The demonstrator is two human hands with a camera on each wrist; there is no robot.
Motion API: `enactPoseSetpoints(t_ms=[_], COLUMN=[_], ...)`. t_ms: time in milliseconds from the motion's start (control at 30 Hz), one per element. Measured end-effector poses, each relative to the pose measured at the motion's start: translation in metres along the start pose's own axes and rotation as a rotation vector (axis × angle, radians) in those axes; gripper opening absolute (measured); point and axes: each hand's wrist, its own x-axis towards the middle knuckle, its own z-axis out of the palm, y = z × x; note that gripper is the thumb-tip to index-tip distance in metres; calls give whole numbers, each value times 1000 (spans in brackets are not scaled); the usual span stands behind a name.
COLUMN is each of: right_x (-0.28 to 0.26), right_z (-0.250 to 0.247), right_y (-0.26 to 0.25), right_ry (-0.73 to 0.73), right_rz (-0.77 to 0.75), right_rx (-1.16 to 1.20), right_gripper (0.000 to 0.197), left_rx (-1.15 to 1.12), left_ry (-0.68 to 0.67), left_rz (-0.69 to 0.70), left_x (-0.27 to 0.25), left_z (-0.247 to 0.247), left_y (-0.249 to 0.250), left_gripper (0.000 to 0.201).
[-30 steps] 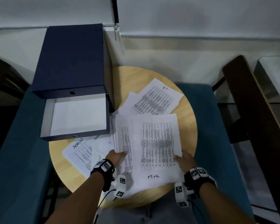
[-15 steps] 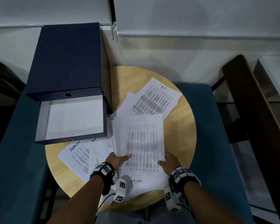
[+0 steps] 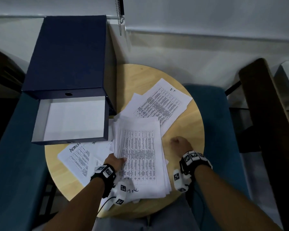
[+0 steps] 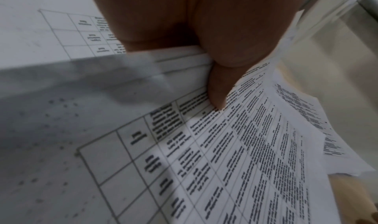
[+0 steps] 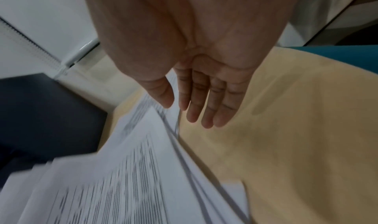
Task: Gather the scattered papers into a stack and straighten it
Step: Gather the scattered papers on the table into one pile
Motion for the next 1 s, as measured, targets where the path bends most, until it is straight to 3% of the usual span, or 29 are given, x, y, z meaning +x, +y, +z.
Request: enactPoseSetpoints(t_ms=[133, 233, 300, 367, 433, 567, 733, 867, 1000], right_x=[31, 47, 54, 62, 65, 63, 68, 62, 65], right_z=[-17, -17, -11, -2, 6, 13, 13, 11, 16], right_y=[-24, -41, -47, -50, -52, -57, -57, -64, -65], right_ry=[9, -9, -36, -20, 11, 59, 41, 166, 246], right_rz=[79, 150, 214, 246, 235, 149, 19, -16, 43], right_rx=[47, 226, 344, 457, 534, 533, 342, 172, 140], right_gripper=[40, 54, 47, 19, 24, 22, 30, 39, 14], left_rx=[19, -21, -32, -38, -35, -19, -11, -1, -13], left_ry=[7, -2, -5, -4, -7, -2, -12, -13, -27], left_rz=[-36, -61, -65, -70, -73, -93, -99, -100, -96], left_x=[-1, 2, 2, 4, 2, 3, 12, 9, 10], left_z=[1, 1, 1, 2, 2, 2, 1, 1, 0], left_y=[4, 3, 4, 3, 4, 3, -4, 0, -1], left_gripper=[40, 43, 37, 37, 37, 34, 60, 56, 58])
